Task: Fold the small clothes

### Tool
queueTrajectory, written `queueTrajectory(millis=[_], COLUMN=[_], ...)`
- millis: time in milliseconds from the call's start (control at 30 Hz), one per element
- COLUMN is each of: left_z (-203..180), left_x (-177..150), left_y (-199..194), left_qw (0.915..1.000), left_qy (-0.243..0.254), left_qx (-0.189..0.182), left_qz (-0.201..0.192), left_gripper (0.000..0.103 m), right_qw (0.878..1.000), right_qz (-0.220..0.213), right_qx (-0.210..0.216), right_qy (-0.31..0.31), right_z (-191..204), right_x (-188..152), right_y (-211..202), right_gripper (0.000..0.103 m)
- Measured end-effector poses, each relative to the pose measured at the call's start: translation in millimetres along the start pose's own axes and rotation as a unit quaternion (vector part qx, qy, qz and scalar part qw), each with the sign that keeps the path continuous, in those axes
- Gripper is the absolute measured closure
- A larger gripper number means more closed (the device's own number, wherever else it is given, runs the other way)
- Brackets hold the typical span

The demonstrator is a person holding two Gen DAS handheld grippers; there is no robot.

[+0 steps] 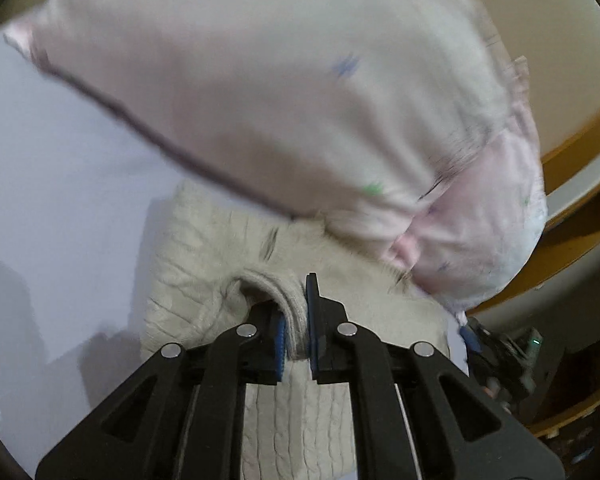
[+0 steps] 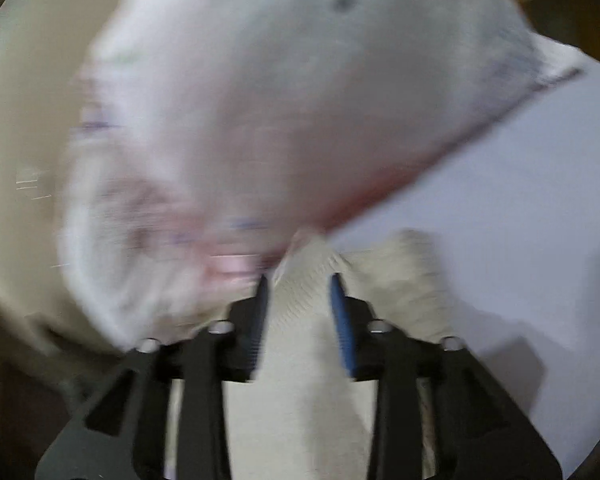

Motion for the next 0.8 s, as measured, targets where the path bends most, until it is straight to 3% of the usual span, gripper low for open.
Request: queueTrajectory(millis=[33,67,100,167,300,400,467,533,567,633,667,733,800], left_z=[1.6,3.0,5.8,16.8,44.5,57.1,56.2,53.6,52.7,55.3,53.6,49.3,21.5], left_x=[-2.0,-1.7,-0.9,7.2,-4.5,-23.6,-32.7,-34.7,-35.3,-40.5,-41.8,-40.3,-36.8], left_y=[-4.7,-16.4,-26.8,-46.7,-44.3,-32.3,-21.7,-22.6,-21.3,-13.6,-9.0,-9.2,-13.9], left_qw=[1.0,0.9998,0.9994,0.9983,0.9996,0.9988,0.9988,0.9994,0.9991,0.9987,0.9986,0.9975,0.9947], left_qy=[0.002,0.014,0.021,0.014,-0.025,-0.038,-0.033,-0.016,-0.014,-0.023,-0.035,-0.068,-0.084], left_qx=[-0.008,-0.011,-0.01,-0.003,0.012,0.014,0.021,0.03,0.039,0.046,0.036,0.008,-0.056], left_qz=[0.001,-0.013,-0.025,-0.057,-0.008,0.026,0.03,0.008,-0.004,0.004,0.016,0.017,0.019], left_gripper=[0.095,0.083,0.059,0.033,0.034,0.038,0.039,0.04,0.046,0.075,0.083,0.086,0.087], right_qw=[1.0,0.999,0.998,0.996,0.993,0.994,0.994,0.995,0.995,0.994,0.993,0.991,0.988], right_qz=[-0.009,-0.035,-0.053,-0.089,-0.113,-0.083,-0.073,-0.074,-0.073,-0.067,-0.063,-0.054,-0.054], right_qx=[-0.007,-0.011,-0.014,-0.005,0.037,0.057,0.067,0.063,0.067,0.079,0.091,0.104,0.119], right_qy=[0.008,0.011,0.009,-0.005,-0.006,0.03,0.038,0.034,0.034,0.04,0.047,0.064,0.078], right_z=[-6.8,-13.2,-15.9,-19.8,-31.1,-44.5,-47.0,-43.2,-43.7,-43.4,-44.0,-44.6,-46.4], right_x=[0.6,2.8,4.6,8.1,2.6,-7.7,-7.8,-11.5,-12.6,-14.8,-15.6,-16.2,-15.1], right_y=[-3.4,-14.1,-21.9,-39.0,-50.2,-38.1,-34.8,-36.7,-38.0,-38.6,-38.5,-36.5,-38.3], right_gripper=[0.043,0.034,0.019,0.014,0.012,0.012,0.012,0.012,0.012,0.012,0.012,0.012,0.012])
Point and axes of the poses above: each gripper's, at about its wrist camera, not at the fingertips, and y roughly the way its jaws point, z to its left, x to its top, the point moved 7 cm from there along y, roughly the way its jaws point, and after that the axes turned 8 degrees about -y, right-handed, at the moved point
